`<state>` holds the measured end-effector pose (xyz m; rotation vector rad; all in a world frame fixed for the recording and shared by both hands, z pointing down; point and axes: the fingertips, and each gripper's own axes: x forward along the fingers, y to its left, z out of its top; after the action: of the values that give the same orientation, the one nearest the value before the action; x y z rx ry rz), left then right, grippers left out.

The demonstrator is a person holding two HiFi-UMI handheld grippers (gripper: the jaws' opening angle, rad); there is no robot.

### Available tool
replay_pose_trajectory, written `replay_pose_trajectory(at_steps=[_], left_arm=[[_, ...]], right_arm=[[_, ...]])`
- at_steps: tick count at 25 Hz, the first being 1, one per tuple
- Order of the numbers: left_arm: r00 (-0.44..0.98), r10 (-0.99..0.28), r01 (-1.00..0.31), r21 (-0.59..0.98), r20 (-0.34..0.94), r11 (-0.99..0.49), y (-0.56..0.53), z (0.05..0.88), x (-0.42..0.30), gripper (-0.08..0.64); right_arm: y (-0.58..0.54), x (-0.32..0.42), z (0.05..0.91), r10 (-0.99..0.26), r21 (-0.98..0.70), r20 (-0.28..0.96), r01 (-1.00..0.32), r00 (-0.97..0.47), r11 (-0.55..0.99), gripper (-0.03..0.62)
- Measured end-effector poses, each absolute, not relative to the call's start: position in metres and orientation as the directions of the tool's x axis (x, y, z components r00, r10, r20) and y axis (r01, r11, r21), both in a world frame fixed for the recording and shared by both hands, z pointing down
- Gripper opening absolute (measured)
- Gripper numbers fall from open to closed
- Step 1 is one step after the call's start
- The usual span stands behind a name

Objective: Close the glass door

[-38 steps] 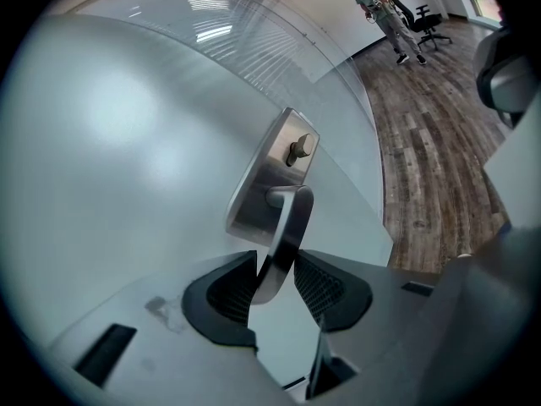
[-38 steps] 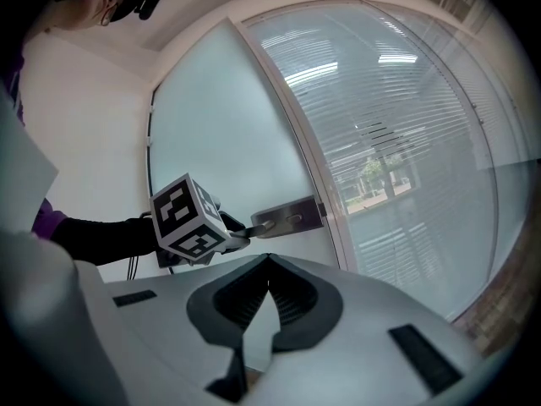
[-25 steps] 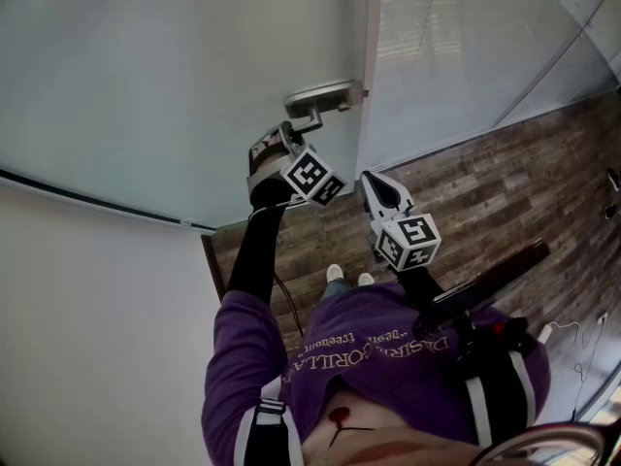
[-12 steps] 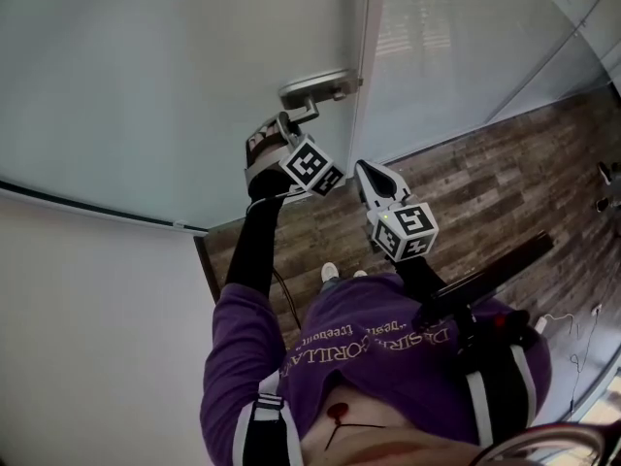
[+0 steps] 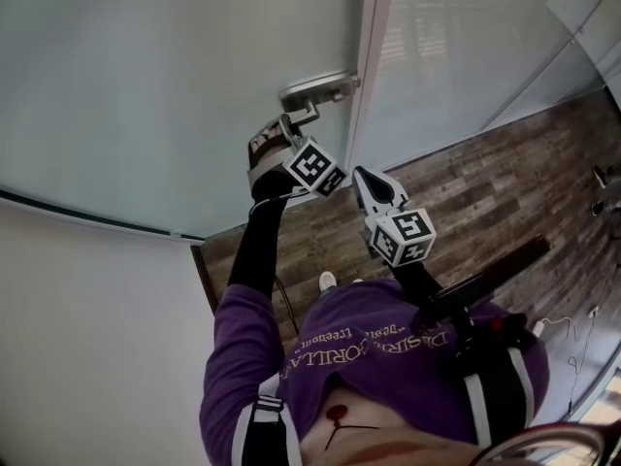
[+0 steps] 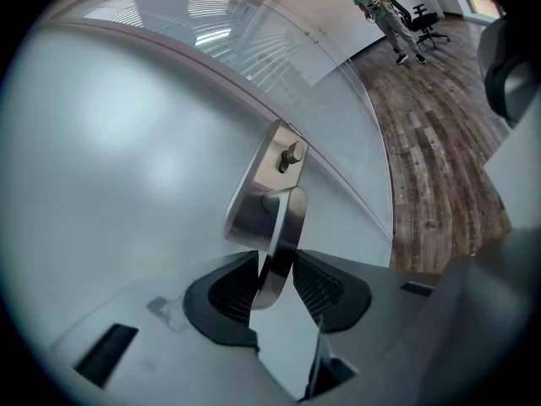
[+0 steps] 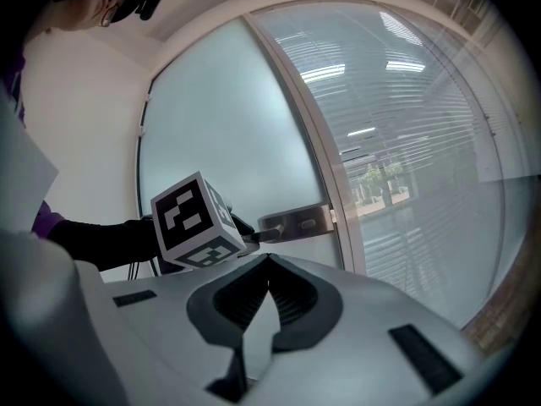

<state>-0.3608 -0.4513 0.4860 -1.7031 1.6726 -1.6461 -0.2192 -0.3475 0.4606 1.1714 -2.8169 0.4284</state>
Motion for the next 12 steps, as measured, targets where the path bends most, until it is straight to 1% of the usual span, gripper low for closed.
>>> replay_pose_trajectory(at_steps=[12], left_arm=[[-0.301,-0.812,-0.523,-0.799,0.500,-0.298,-0.469,0.487,-0.368,0.129]], right_arm=[[-0.361,-0.225,0.463,-0.687,-0.233,0.161,-0.703,-0.709,0.671,-0.003]])
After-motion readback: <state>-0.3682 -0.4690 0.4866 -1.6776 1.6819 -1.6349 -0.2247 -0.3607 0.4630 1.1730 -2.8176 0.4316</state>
